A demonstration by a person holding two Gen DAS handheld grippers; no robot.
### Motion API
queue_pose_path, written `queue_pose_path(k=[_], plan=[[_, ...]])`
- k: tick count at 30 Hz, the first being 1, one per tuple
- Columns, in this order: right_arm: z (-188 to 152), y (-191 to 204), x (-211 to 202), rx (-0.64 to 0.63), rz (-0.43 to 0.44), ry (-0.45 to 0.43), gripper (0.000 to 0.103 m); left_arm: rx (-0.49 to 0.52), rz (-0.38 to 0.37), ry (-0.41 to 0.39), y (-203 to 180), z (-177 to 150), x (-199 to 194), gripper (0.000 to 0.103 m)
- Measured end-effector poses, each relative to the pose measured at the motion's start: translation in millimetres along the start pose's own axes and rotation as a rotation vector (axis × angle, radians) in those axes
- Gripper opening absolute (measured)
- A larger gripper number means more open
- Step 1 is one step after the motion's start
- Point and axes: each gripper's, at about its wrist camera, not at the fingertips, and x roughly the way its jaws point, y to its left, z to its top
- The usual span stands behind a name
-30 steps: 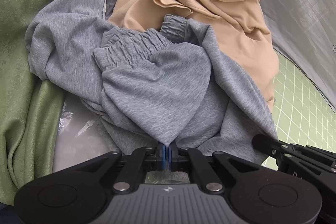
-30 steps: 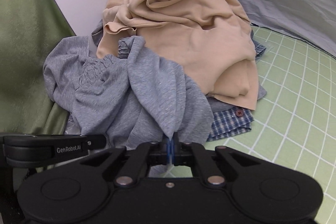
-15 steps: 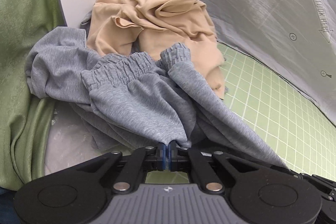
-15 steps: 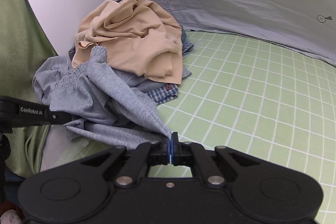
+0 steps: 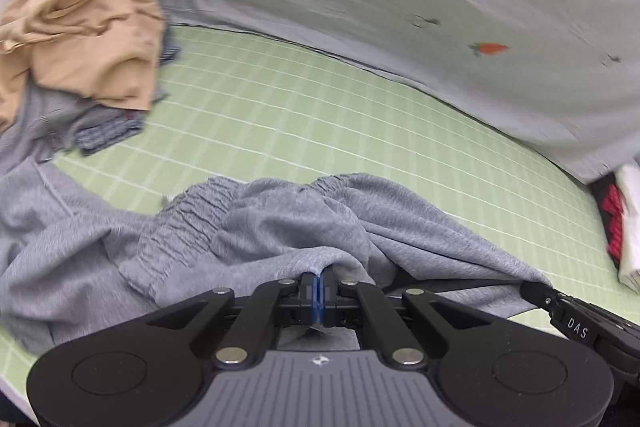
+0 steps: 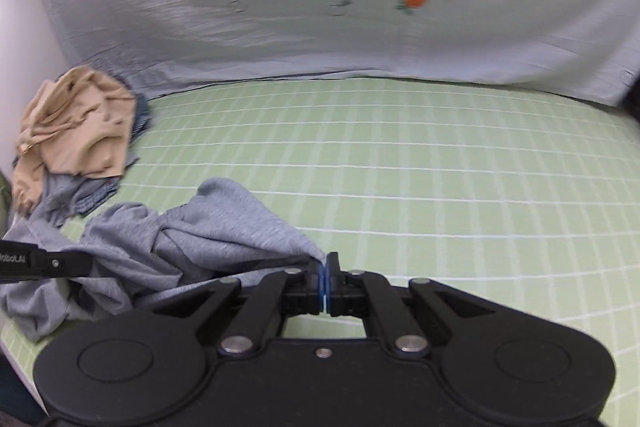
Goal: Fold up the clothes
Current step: 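Grasp the grey sweatpants with both grippers and pull them from the pile, then lift the grey sweatpants with both grippers and shake them out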
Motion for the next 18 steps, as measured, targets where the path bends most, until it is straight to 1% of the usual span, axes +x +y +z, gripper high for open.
queue_pose_path(k=[2,3,5,6,7,8,9,10,11,12,13,14,15,16,17,18], plan=[[-8.5,-61.6,-12.5,0.105,-0.132,-0.017,0.001,0.039,-0.057,0.013,-34.4,-6.0,7.0,0.001],[-13.5,-86.3,-18.2,0.152,-0.192,-0.023,0.001,0.059,-0.086,0.019,-51.6,-9.0,10.5,0.005],[-24.7,-138.2,-31.3,0.243,-0.317,-0.026,0.001,0.091,-0.121,0.024,-72.4,-18.0,12.1,0.007],[-30.6,-160.9,-38.2,0.278,-0.369,-0.03,0.001,0.108,-0.121,0.021,-79.2,-23.2,11.2,0.007],[-35.7,-177.0,-43.7,0.308,-0.393,-0.027,0.002,0.117,-0.115,0.023,-82.5,-26.2,11.1,0.007],[-40.7,-192.1,-49.0,0.337,-0.413,-0.022,0.002,0.113,-0.105,0.028,-82.2,-29.0,10.5,0.01],[-46.5,-202.7,-53.7,0.361,-0.417,-0.019,0.007,0.097,-0.089,0.029,-79.8,-31.6,9.1,0.018],[-50.1,-205.7,-55.7,0.376,-0.422,-0.02,0.012,0.075,-0.067,0.033,-74.5,-33.3,8.0,0.022],[-53.3,-207.7,-57.3,0.39,-0.428,-0.022,0.025,0.054,-0.044,0.037,-69.2,-35.0,6.9,0.029],[-56.6,-209.8,-59.0,0.405,-0.434,-0.023,0.04,0.033,-0.017,0.045,-63.2,-36.5,5.7,0.032],[-59.6,-207.5,-59.6,0.418,-0.427,-0.026,0.044,0.013,0.011,0.053,-57.2,-38.0,4.5,0.034],[-60.5,-203.2,-58.7,0.431,-0.41,-0.025,0.048,-0.008,0.04,0.063,-49.8,-38.5,4.4,0.039],[-61.1,-198.6,-57.6,0.444,-0.391,-0.023,0.055,-0.029,0.069,0.072,-42.5,-39.0,4.3,0.044],[-60.7,-191.7,-55.1,0.442,-0.377,-0.018,0.061,-0.041,0.087,0.079,-35.0,-37.8,3.5,0.046],[-60.0,-184.3,-52.5,0.438,-0.365,-0.013,0.069,-0.042,0.099,0.086,-29.5,-38.3,3.8,0.052],[-59.4,-177.0,-49.8,0.434,-0.352,-0.008,0.073,-0.043,0.111,0.094,-24.0,-38.9,4.1,0.056]])
